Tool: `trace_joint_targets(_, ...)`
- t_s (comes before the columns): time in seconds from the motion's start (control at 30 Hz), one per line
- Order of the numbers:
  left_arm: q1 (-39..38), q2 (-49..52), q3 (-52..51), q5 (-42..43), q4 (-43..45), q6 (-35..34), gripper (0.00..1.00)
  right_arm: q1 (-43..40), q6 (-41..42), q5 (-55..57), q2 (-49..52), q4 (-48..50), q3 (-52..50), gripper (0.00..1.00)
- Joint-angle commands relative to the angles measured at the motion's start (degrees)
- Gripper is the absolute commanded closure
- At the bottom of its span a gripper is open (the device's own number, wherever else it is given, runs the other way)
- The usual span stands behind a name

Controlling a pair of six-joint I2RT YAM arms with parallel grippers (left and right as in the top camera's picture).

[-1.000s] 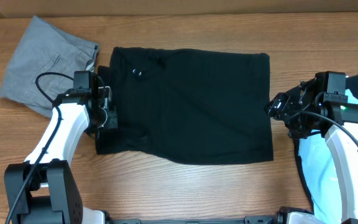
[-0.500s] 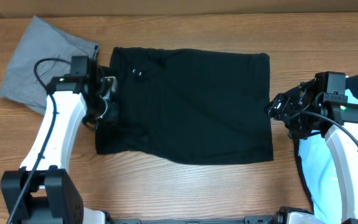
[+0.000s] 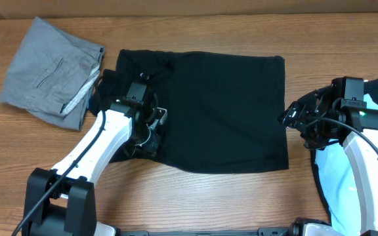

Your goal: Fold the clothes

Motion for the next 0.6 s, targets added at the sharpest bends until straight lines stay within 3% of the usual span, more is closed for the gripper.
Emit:
trace_joint_targets(0.0,-0.1,-0.7,-0.7,-3.0,1.9,-1.6,0.64,-0.2,-1.1,0.5,-0.5,0.2,1.0,0.14)
trace_joint_targets(0.57,-0.1,1.2,-1.2,-2.9,3.9,-0.1,0.64,-0.2,-1.9,0.5,-0.5,0.2,1.0,0.14)
